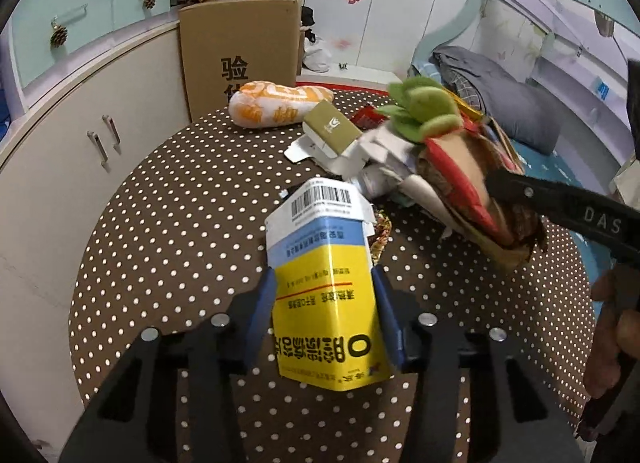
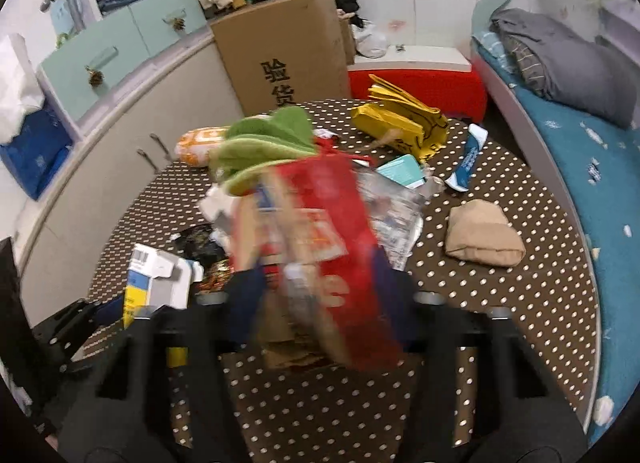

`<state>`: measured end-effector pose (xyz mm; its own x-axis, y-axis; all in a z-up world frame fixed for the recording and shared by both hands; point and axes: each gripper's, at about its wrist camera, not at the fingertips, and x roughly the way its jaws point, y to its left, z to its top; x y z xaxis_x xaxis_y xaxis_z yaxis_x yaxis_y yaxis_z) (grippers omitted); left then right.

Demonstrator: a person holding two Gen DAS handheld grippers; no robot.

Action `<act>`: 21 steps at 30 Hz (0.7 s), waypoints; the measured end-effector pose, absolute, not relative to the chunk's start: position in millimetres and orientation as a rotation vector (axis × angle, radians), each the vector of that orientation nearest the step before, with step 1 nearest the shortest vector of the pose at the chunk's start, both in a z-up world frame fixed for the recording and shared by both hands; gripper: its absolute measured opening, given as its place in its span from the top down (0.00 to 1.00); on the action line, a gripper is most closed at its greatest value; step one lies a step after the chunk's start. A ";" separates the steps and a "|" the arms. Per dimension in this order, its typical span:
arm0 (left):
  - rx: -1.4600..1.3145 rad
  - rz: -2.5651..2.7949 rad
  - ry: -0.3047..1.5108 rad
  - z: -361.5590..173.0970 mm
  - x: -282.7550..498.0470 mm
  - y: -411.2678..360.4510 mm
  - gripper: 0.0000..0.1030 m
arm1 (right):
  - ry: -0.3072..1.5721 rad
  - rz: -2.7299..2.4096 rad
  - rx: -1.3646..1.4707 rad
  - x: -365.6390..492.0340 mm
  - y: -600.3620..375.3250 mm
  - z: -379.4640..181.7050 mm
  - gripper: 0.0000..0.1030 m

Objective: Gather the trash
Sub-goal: 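Grasp the yellow-blue medicine box with the left tool while the right tool grasps the red snack bag, then carry both items to the blue bin and open both tools to drop them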

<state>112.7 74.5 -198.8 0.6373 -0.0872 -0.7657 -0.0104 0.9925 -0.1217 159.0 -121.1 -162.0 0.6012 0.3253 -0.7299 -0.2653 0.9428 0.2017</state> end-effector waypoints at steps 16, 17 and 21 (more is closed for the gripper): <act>-0.106 -0.039 0.842 -181.5 75.6 64.0 0.55 | 0.851 0.358 0.232 108.6 -175.2 -167.0 0.80; -0.101 -0.046 0.834 -178.3 74.1 60.5 0.55 | 0.842 0.354 0.238 105.6 -178.4 -164.9 0.80; -0.086 -0.073 0.808 -166.3 70.2 45.5 0.55 | 0.820 0.344 0.265 98.2 -190.9 -159.2 0.80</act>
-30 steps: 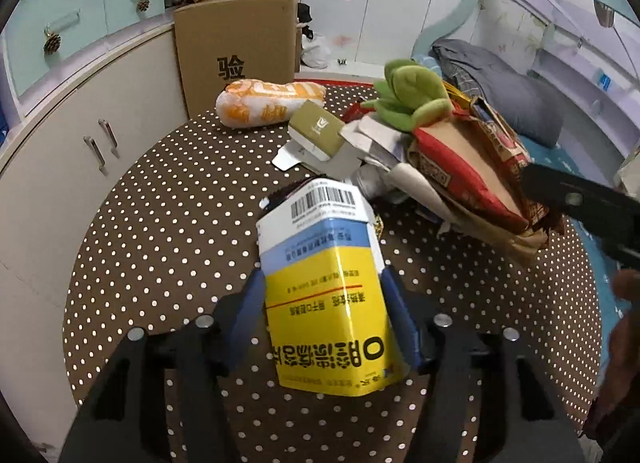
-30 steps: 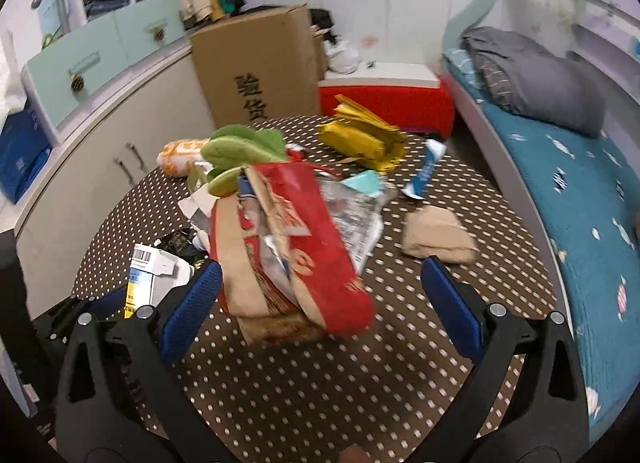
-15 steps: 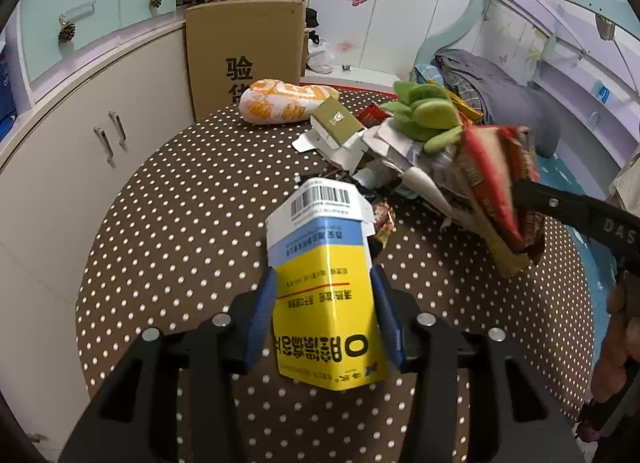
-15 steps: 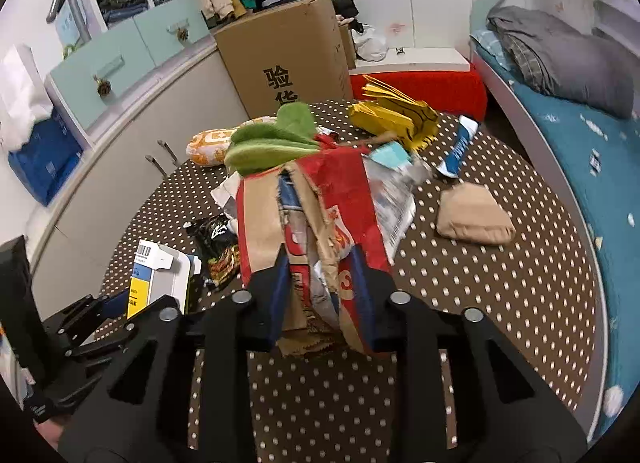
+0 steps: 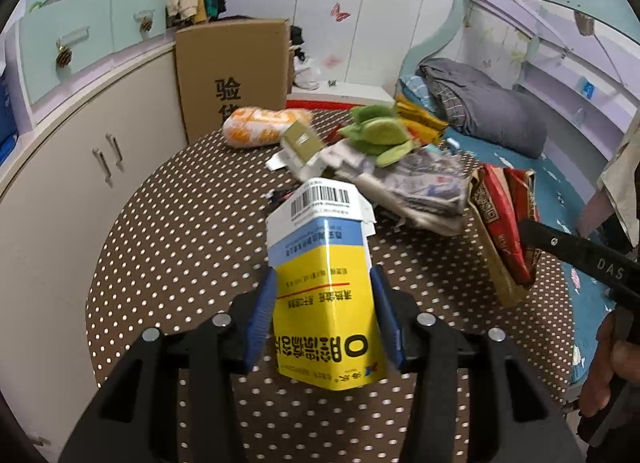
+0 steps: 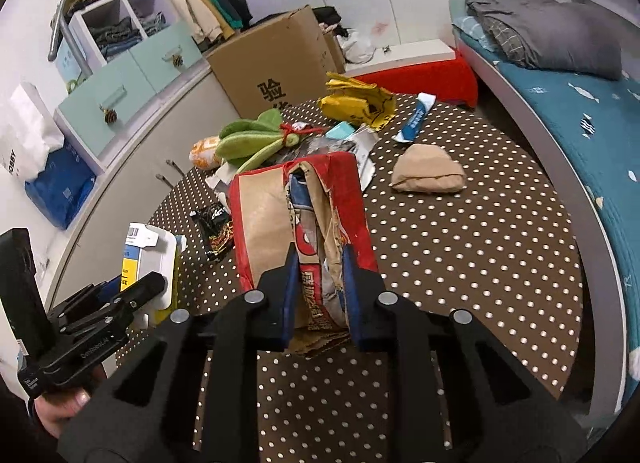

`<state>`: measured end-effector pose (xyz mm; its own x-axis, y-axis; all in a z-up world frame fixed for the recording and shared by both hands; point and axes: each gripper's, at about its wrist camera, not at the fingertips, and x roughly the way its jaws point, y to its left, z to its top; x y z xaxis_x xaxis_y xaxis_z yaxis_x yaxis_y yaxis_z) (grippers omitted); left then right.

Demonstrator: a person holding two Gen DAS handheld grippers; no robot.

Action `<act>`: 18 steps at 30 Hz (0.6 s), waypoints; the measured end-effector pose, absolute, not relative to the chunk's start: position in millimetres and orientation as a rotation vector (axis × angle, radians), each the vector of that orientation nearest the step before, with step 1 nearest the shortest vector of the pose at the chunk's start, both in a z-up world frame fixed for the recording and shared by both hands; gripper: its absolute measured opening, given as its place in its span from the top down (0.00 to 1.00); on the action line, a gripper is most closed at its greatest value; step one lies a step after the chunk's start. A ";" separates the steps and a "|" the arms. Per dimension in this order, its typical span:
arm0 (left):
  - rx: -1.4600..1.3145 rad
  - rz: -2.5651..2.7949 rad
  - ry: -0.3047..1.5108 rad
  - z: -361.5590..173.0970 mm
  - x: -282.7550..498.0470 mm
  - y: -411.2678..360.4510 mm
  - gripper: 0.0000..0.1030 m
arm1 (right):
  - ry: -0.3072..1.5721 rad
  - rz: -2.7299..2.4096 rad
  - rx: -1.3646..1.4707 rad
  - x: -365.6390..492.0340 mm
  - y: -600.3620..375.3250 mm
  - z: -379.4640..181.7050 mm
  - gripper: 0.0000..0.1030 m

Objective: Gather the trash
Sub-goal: 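Carry both items to the blue bin and open both tools to drop them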

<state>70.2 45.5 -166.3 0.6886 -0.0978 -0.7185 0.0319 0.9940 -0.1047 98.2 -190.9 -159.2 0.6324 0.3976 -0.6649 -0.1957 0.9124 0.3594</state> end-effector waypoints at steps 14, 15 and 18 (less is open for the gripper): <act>-0.033 -0.249 0.696 -109.0 86.1 -43.0 0.55 | 0.660 0.251 0.411 79.4 -284.1 -117.9 0.80; -0.030 -0.267 0.694 -107.2 88.1 -51.5 0.55 | 0.652 0.234 0.425 78.8 -295.9 -117.3 0.80; -0.011 -0.347 0.694 -104.1 96.7 -93.0 0.55 | 0.628 0.150 0.458 73.9 -336.4 -118.0 0.80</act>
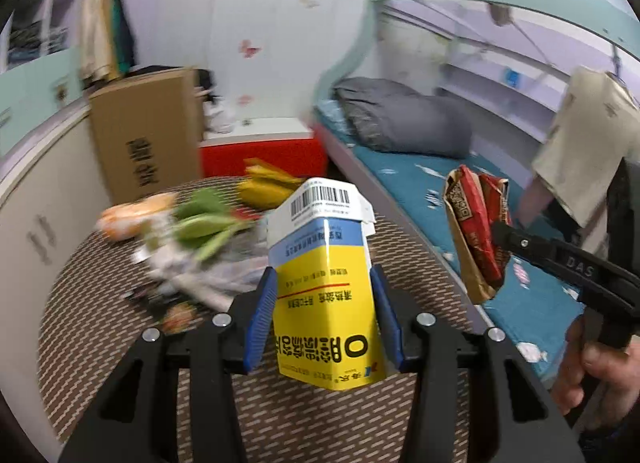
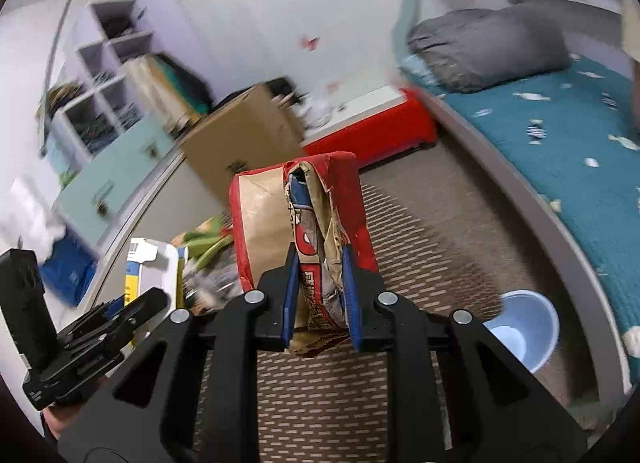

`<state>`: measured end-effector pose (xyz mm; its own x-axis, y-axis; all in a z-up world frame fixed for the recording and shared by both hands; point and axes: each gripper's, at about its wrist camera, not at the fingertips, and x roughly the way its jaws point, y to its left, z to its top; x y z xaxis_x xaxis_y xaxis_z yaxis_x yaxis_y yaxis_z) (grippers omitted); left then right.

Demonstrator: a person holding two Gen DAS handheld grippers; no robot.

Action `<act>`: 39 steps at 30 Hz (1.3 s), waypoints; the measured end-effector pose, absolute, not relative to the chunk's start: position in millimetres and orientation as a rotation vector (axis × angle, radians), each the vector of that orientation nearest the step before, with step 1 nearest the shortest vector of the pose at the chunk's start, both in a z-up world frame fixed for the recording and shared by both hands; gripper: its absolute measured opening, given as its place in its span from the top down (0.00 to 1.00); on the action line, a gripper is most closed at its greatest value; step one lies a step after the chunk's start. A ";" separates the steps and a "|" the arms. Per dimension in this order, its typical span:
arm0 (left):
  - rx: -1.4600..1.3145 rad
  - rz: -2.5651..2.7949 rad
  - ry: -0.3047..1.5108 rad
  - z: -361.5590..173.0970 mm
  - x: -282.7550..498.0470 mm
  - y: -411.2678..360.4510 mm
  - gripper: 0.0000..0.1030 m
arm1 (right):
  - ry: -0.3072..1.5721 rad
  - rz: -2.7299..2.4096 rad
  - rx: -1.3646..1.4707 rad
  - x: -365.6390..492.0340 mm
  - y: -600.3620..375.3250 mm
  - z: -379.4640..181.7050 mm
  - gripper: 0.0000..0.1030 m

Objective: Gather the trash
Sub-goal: 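Carry both items to the blue bin and open both tools to drop them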

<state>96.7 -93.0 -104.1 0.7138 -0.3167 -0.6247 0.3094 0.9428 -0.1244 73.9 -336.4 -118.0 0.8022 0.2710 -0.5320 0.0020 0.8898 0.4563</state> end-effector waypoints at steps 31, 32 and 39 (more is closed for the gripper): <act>0.243 -0.734 1.072 -251.8 170.5 -414.5 0.55 | 0.861 -0.356 0.948 72.1 -580.7 -358.7 0.27; 0.252 -0.735 1.084 -257.9 171.6 -419.4 0.55 | 0.837 -0.376 0.946 63.2 -585.0 -350.2 0.27; 0.323 -0.722 1.151 -293.5 183.8 -448.0 0.38 | 0.728 -0.419 0.907 24.3 -598.0 -303.1 0.18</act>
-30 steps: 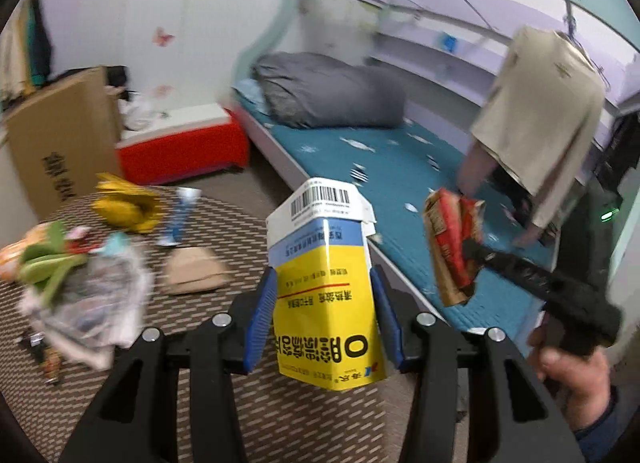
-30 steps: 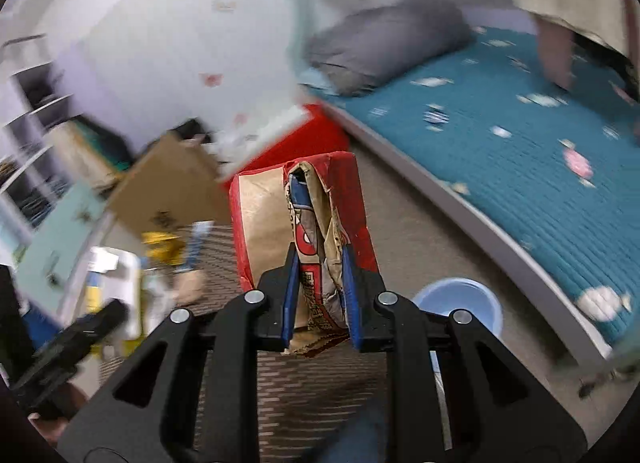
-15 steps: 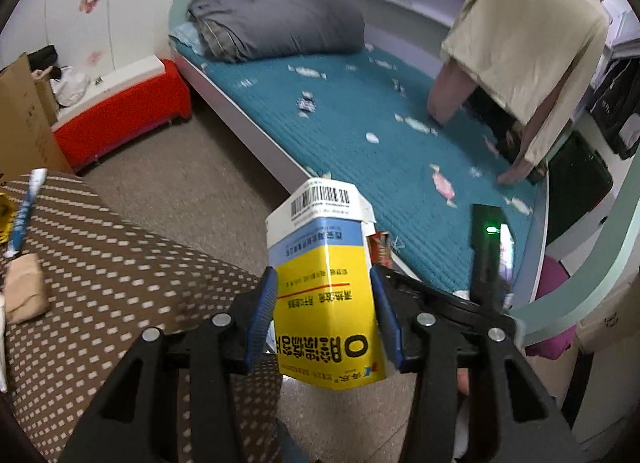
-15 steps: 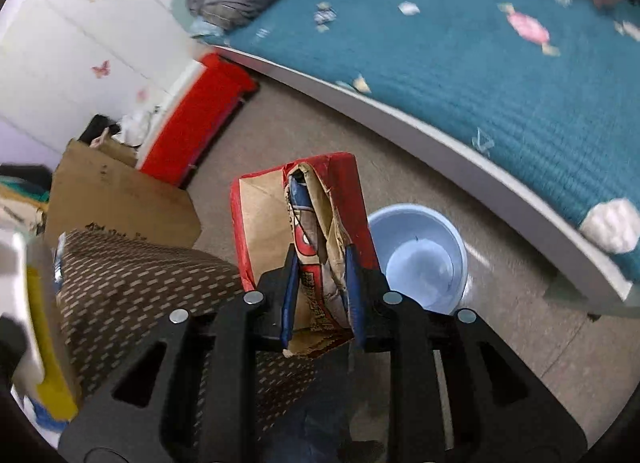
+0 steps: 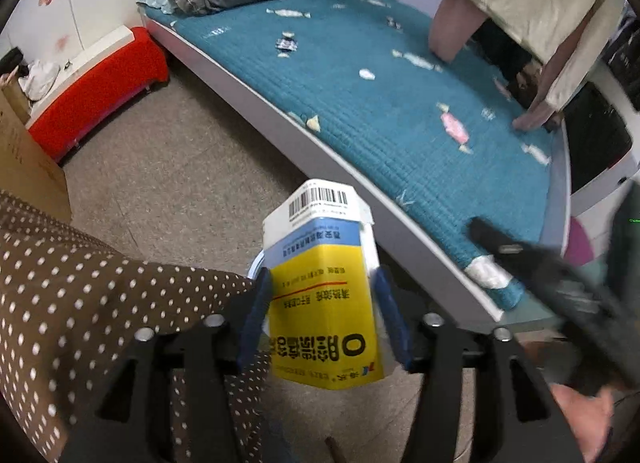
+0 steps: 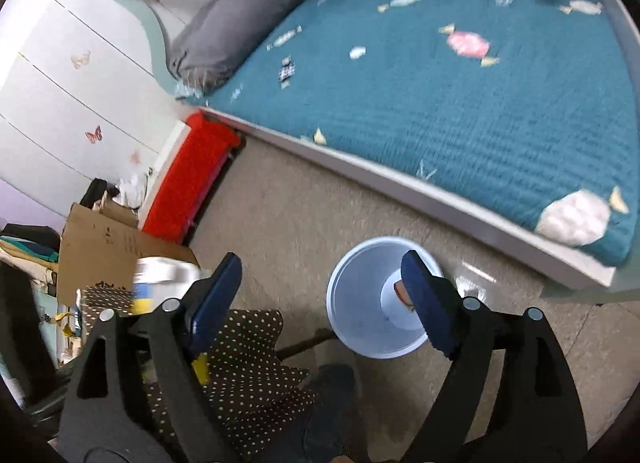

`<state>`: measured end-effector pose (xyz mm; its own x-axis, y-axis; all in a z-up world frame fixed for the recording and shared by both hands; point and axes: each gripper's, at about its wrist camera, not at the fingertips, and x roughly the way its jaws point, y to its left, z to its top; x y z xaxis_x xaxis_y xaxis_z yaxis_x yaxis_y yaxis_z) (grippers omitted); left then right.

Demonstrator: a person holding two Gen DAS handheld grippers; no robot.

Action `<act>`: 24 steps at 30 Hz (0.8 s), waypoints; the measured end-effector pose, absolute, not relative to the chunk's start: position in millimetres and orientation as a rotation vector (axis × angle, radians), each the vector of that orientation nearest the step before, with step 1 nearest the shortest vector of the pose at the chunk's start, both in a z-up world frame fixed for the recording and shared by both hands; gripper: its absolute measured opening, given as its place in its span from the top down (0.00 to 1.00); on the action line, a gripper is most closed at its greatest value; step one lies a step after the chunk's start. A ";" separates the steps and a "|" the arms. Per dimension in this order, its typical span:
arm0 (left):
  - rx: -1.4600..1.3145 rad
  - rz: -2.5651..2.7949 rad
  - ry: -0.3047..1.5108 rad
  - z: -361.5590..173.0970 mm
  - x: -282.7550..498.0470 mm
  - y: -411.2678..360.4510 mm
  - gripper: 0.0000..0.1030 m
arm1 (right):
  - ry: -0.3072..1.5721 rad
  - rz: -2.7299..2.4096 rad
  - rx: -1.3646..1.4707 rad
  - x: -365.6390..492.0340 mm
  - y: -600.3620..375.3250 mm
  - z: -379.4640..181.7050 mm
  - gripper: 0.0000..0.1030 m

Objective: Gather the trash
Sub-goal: 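Carry both items to the blue bin and open both tools to drop them, then return both tools to the table above the remaining trash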

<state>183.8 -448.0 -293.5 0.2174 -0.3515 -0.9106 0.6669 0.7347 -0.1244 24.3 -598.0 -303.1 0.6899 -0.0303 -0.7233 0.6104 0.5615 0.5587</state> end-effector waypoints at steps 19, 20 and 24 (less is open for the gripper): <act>0.251 -0.681 0.969 -218.8 151.9 -388.9 0.10 | 0.703 -0.449 0.755 18.9 -545.8 -247.1 0.06; 0.255 -0.678 0.954 -213.4 148.7 -385.2 0.10 | 0.698 -0.450 0.736 18.7 -540.2 -239.1 0.06; 0.251 -0.665 0.890 -189.7 135.8 -365.6 0.10 | 0.677 -0.450 0.692 16.4 -524.1 -216.2 0.06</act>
<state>135.8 -365.6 -189.7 0.4467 -0.4298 -0.7847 0.6303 0.7736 -0.0649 16.4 -524.1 -216.2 0.6995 -0.1565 -0.6972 0.5825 0.6901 0.4295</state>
